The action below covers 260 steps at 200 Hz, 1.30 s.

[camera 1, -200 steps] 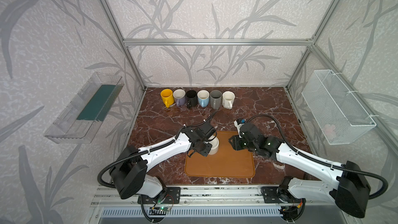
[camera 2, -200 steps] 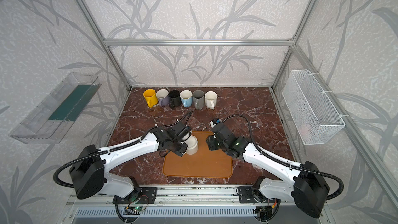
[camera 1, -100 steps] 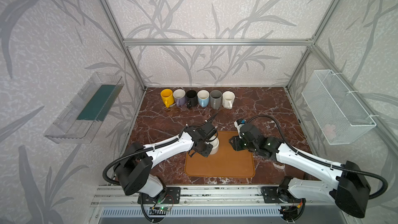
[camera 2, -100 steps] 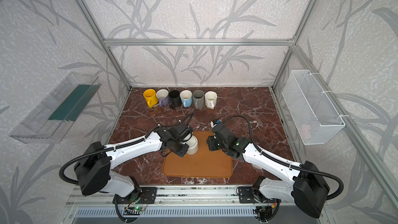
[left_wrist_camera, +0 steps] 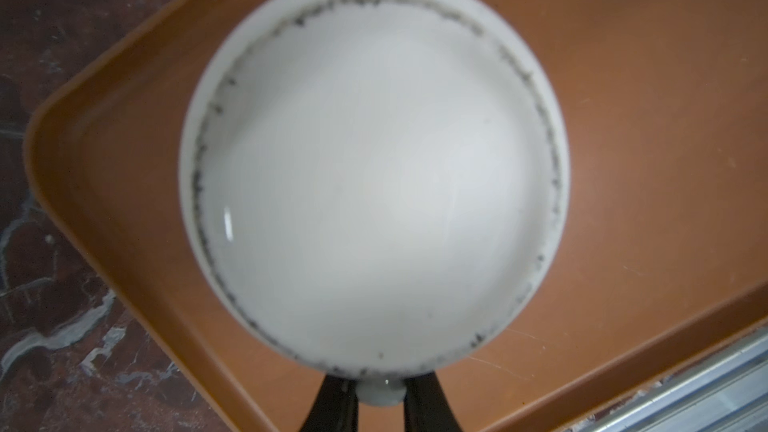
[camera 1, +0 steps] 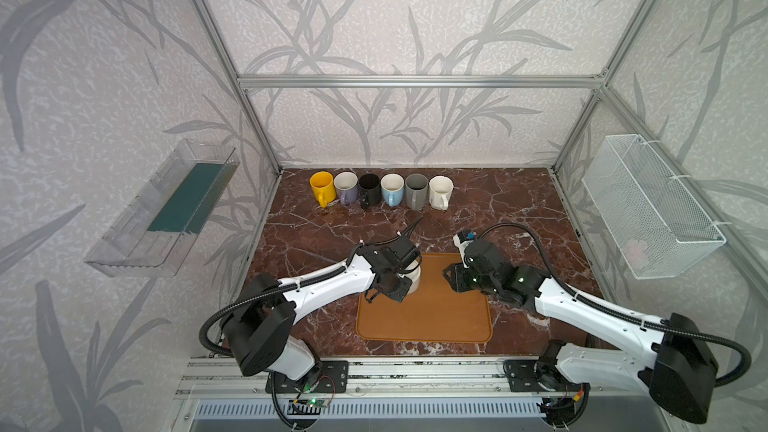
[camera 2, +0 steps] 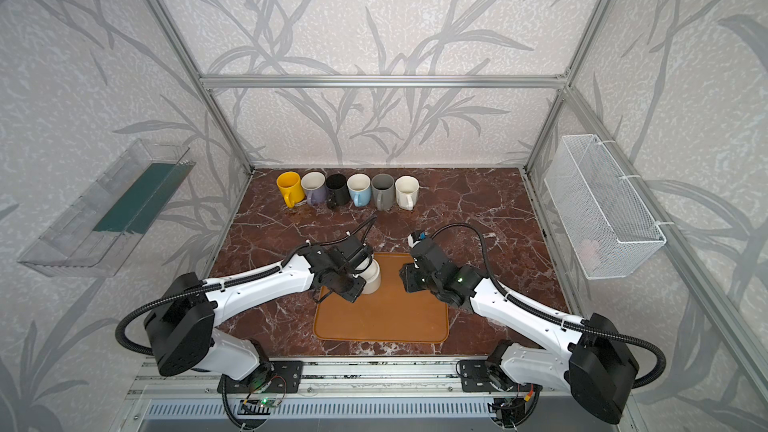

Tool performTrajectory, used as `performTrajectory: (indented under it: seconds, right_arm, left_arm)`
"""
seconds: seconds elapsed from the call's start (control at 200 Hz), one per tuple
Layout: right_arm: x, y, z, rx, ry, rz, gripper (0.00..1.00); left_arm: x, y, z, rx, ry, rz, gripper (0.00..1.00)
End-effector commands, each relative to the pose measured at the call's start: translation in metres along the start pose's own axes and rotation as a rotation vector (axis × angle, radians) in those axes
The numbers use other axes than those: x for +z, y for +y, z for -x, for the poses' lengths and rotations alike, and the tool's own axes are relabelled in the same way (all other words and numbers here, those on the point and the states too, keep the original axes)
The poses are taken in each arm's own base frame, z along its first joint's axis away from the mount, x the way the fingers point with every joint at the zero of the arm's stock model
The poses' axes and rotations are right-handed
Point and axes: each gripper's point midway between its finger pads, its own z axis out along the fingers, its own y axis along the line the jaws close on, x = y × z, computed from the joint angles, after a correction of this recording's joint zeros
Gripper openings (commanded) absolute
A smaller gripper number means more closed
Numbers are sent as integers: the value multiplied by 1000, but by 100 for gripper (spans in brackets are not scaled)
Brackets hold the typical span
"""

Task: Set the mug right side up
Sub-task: 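Close the left gripper on the round mug's base, then lift the round mug with the left gripper, tipping it toward the right gripper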

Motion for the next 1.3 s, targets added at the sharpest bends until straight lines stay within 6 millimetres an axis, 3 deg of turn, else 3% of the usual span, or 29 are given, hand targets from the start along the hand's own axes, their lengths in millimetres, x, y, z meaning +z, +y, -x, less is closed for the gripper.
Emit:
performTrajectory:
  seconds: [0.0,0.08,0.245,0.38,0.55,0.82,1.295]
  right_arm:
    - [-3,-5,2,2,-18,-11,40]
    - [-3,-5,1,2,-20,-10,40]
    - [0,-5,2,-1,-37,4,40]
    - [4,3,5,8,-58,74,40]
    - [9,22,10,40,-94,204,40]
    - [9,56,23,93,-127,397,40]
    - [-21,95,63,136,-269,630,44]
  left_arm:
    - [-6,2,10,8,-30,21,11]
    - [-8,3,11,3,-39,25,0]
    - [-19,4,23,-20,-111,27,0]
    - [-39,12,41,-92,-230,25,0]
    - [-71,9,66,-150,-384,-77,0]
    - [-132,15,98,-367,-719,-436,0]
    - [-202,-6,120,-337,-946,-863,0]
